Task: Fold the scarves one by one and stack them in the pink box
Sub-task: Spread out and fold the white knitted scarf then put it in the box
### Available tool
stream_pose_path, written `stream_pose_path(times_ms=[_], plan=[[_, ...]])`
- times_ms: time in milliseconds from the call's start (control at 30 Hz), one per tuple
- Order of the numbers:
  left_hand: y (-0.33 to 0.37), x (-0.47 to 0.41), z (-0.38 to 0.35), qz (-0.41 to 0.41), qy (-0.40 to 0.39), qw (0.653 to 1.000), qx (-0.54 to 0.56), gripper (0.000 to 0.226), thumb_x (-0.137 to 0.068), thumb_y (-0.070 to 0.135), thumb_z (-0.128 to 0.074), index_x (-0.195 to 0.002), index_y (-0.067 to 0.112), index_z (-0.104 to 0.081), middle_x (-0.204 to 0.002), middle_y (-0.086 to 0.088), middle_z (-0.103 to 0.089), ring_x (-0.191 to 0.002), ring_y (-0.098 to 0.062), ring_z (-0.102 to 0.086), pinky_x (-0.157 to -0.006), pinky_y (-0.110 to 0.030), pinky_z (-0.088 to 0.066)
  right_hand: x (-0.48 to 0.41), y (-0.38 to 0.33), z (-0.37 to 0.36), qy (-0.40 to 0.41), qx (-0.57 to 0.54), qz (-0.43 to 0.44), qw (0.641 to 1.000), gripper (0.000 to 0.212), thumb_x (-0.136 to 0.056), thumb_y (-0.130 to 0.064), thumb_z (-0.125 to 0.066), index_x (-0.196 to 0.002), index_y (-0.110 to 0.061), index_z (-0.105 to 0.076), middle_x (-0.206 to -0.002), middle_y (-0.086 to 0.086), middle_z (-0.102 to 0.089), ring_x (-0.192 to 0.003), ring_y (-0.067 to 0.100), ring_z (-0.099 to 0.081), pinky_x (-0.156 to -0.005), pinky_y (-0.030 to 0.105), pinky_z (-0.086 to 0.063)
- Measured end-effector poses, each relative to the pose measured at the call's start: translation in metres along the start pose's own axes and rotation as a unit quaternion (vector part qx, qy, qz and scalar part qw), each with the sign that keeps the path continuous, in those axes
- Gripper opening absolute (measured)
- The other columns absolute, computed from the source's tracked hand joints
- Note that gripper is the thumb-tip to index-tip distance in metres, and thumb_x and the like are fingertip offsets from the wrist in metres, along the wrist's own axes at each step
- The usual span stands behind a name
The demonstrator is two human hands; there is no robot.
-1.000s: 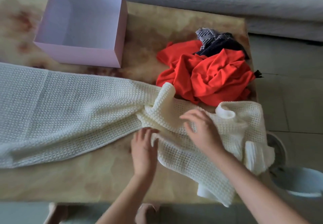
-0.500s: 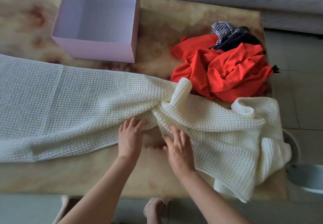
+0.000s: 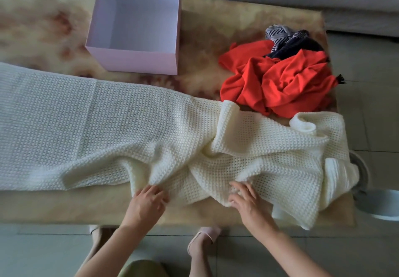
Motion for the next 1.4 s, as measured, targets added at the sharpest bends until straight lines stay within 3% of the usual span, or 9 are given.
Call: stream_pose_path(times_ms=[167,300,433,567,700,867,1067,1267,1400], plan=[[-0.023,0.048,-0.007,-0.001,-0.046,0.998,0.042,0.015,-0.067,0.031,-0.043,-0.075,0.036,-0.055,-0.080,0.021,-0.053,-0.075,0.000,-0.054,-0.064,-0.012,-0.043,0.030,0.016,-0.005,-0.076,-0.017,-0.017,0.997,0.017,-0.092,-0.029,-0.038,-0.085,-0.027,-0.054,-0.106,-0.014,-0.058,-0.102,0.013,-0.061,-0.082,0.020,-0.045],[-0.013,0.035,0.019,-0.015,0.018,0.997,0.071,0.021,-0.080,0.032,-0.047,-0.091,0.031,-0.065,-0.098,0.017,-0.059,-0.092,-0.005,-0.054,-0.072,-0.018,-0.047,0.005,0.006,0.021,-0.071,-0.039,-0.038,0.996,0.027,-0.091,-0.036,-0.046,-0.106,-0.022,-0.064,-0.133,-0.010,-0.051,-0.121,0.011,-0.049,-0.095,0.023,-0.042],[-0.044,0.009,0.062,0.112,0.139,0.982,0.063,0.020,-0.080,0.002,-0.061,-0.096,0.014,-0.064,-0.097,-0.001,-0.061,-0.088,-0.023,-0.055,-0.069,-0.036,-0.048,-0.069,-0.041,0.049,0.020,-0.090,-0.017,0.996,0.023,-0.087,-0.026,-0.061,-0.107,-0.017,-0.065,-0.111,-0.004,-0.059,-0.103,0.013,-0.056,-0.083,0.026,-0.051],[-0.089,0.018,0.085,0.198,0.179,0.963,0.034,0.028,-0.075,-0.007,-0.065,-0.096,0.011,-0.063,-0.095,-0.006,-0.059,-0.087,-0.026,-0.049,-0.075,-0.040,-0.045,-0.117,-0.139,0.018,-0.026,-0.080,0.115,0.990,0.024,-0.082,-0.023,-0.067,-0.105,-0.015,-0.066,-0.104,0.000,-0.062,-0.094,0.017,-0.058,-0.080,0.030,-0.050],[-0.130,0.039,0.073,0.209,0.129,0.969,0.006,0.040,-0.068,-0.009,-0.071,-0.104,0.005,-0.061,-0.100,-0.012,-0.059,-0.091,-0.032,-0.054,-0.077,-0.044,-0.048,-0.114,-0.221,-0.044,-0.108,-0.006,0.192,0.975,0.043,-0.066,-0.042,-0.078,-0.100,-0.018,-0.067,-0.106,0.003,-0.063,-0.095,0.021,-0.059,-0.085,0.033,-0.051],[-0.159,0.038,0.063,0.192,0.043,0.979,-0.054,0.059,-0.055,0.006,-0.086,-0.110,0.008,-0.065,-0.106,-0.010,-0.065,-0.095,-0.033,-0.062,-0.084,-0.045,-0.052,-0.116,-0.237,-0.083,-0.162,0.052,0.081,0.982,0.071,-0.048,-0.054,-0.083,-0.104,-0.019,-0.059,-0.110,0.007,-0.059,-0.093,0.023,-0.059,-0.081,0.033,-0.052],[-0.177,0.035,0.069,0.106,0.028,0.994,-0.028,0.030,-0.062,0.012,-0.078,-0.088,0.024,-0.068,-0.080,0.006,-0.064,-0.074,-0.020,-0.065,-0.072,-0.034,-0.050,-0.129,-0.226,-0.072,-0.089,-0.005,0.054,0.995,0.036,-0.048,-0.023,-0.086,-0.078,-0.022,-0.065,-0.083,-0.005,-0.060,-0.075,0.015,-0.060,-0.062,0.023,-0.049],[-0.182,0.092,0.064,0.043,-0.015,0.998,0.050,0.027,-0.074,0.027,-0.045,-0.090,0.034,-0.066,-0.081,0.015,-0.057,-0.079,-0.009,-0.057,-0.073,-0.019,-0.042,-0.138,-0.212,-0.061,-0.240,-0.016,0.107,0.965,0.039,-0.095,-0.044,-0.040,-0.120,-0.021,-0.061,-0.129,-0.009,-0.051,-0.121,0.011,-0.042,-0.102,0.032,-0.037],[-0.198,0.075,0.089,0.114,0.060,0.990,0.052,0.036,-0.084,0.029,-0.041,-0.113,0.025,-0.061,-0.114,0.003,-0.057,-0.105,-0.019,-0.054,-0.093,-0.030,-0.041,-0.177,-0.204,-0.038,-0.150,-0.042,0.050,0.987,0.056,-0.091,-0.056,-0.036,-0.129,-0.019,-0.054,-0.145,-0.004,-0.040,-0.133,0.015,-0.035,-0.109,0.036,-0.033]])
Point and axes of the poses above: each hand's wrist, its own x-axis away from the middle knuckle, its own z-axis out of the back of the hand, y = z × x, the point moved 8 cm from there along -x, towards the middle knuckle
